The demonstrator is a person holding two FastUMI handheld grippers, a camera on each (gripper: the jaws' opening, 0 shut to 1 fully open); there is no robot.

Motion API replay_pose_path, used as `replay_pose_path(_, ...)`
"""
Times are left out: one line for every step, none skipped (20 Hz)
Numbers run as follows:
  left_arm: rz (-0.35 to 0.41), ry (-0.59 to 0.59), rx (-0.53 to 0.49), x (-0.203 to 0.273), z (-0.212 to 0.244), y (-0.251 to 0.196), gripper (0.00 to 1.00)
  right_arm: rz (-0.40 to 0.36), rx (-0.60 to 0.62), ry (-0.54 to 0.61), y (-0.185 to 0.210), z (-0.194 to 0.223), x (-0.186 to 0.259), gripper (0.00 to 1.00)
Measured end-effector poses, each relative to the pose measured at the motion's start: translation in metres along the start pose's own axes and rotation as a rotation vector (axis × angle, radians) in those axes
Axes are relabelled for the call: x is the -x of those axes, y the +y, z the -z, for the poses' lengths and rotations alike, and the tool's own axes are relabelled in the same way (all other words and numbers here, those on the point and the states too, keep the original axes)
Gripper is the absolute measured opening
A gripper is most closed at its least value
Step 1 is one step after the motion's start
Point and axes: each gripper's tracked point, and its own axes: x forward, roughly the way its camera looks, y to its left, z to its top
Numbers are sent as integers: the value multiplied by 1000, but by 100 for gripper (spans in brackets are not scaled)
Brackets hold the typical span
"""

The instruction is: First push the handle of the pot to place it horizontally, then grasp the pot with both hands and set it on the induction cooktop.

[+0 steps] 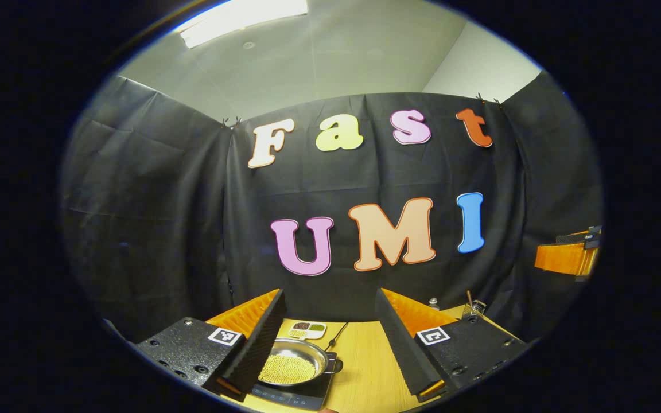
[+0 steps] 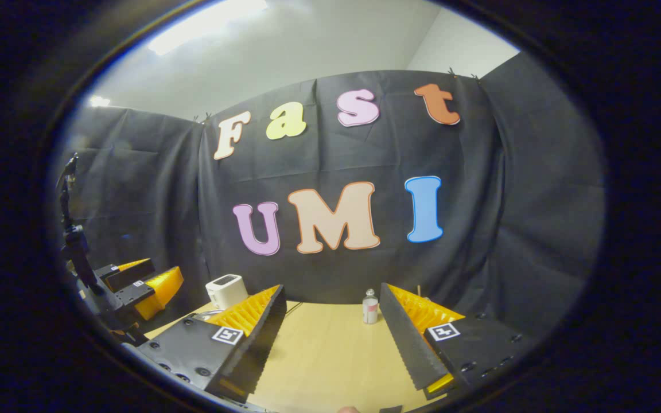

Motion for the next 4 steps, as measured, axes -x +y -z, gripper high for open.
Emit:
replay_pose_path(3, -7, -4, 1, 0, -2, 93, 1, -5, 2, -3, 1, 2, 93)
replay_pose_path(1, -12, -10, 3, 1, -3, 94, 6, -9, 0, -8, 1, 4, 93)
replay_pose_path(2, -13, -16, 2, 1, -6, 94, 13, -10, -1, -13, 1, 4, 93)
replay_pose_path(4, -8, -19, 3, 4, -9, 93, 18, -10, -3, -16, 2, 5, 93)
